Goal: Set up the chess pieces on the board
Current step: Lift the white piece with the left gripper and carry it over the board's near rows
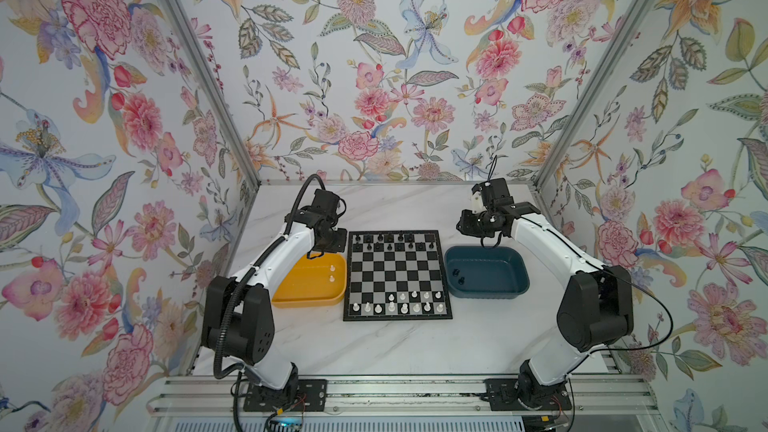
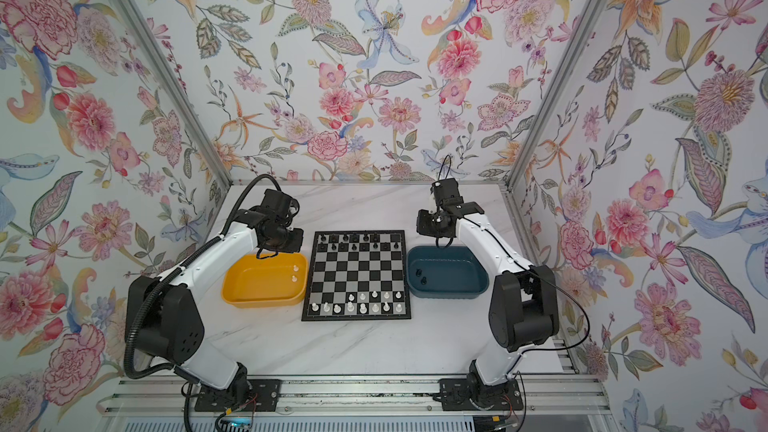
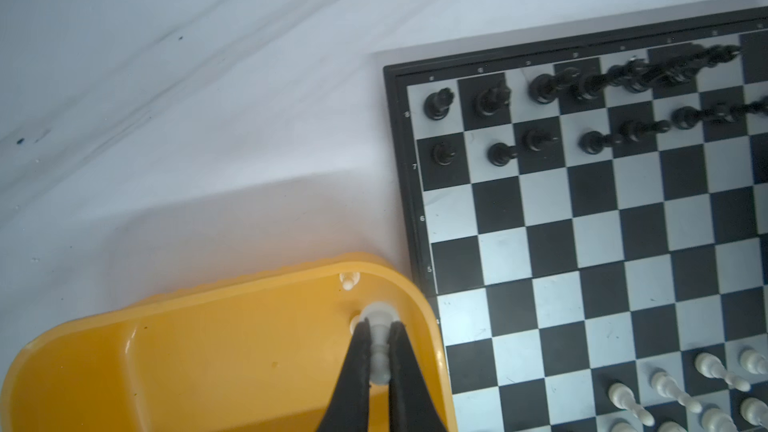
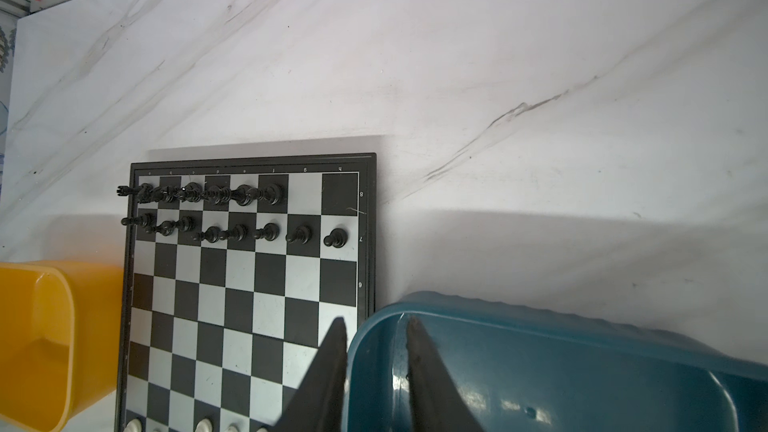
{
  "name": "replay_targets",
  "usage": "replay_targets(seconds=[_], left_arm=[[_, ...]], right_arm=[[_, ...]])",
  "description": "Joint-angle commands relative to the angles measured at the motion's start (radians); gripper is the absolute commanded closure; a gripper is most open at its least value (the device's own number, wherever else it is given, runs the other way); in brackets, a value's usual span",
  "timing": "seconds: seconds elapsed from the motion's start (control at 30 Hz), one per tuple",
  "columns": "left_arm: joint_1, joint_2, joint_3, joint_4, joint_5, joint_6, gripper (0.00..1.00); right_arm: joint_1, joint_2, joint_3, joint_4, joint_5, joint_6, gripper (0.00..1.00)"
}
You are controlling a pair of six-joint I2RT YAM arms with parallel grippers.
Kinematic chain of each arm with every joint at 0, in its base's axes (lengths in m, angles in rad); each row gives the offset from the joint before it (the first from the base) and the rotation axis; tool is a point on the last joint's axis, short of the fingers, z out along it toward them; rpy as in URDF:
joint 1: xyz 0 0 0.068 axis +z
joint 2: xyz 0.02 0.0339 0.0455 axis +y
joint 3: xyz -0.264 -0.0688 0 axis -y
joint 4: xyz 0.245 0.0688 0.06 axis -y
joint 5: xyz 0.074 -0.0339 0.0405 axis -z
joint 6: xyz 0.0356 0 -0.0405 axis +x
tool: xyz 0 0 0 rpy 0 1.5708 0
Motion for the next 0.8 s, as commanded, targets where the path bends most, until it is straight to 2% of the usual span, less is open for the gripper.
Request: replay_targets(seconds=[0.0,0.4,0.77], left_arm=[[-0.055,0.009,0.034,-0.081,-0.015,0.018,0.96],[-0.263,0.066,0.002,-0.077,0.01,-0.001,0.96],[-0.358,0.08,-0.076,-0.032,0.041,-0.033,0.96]], right_arm=[[-0.005,-0.02,-0.023,0.017,-0.018,0.012,0.73],[0.01,-0.069,-0.104,0.05,-0.034,0.008,0.73],[0.024,-0.102,-0.179,0.084,-0.038,0.012,0.74]])
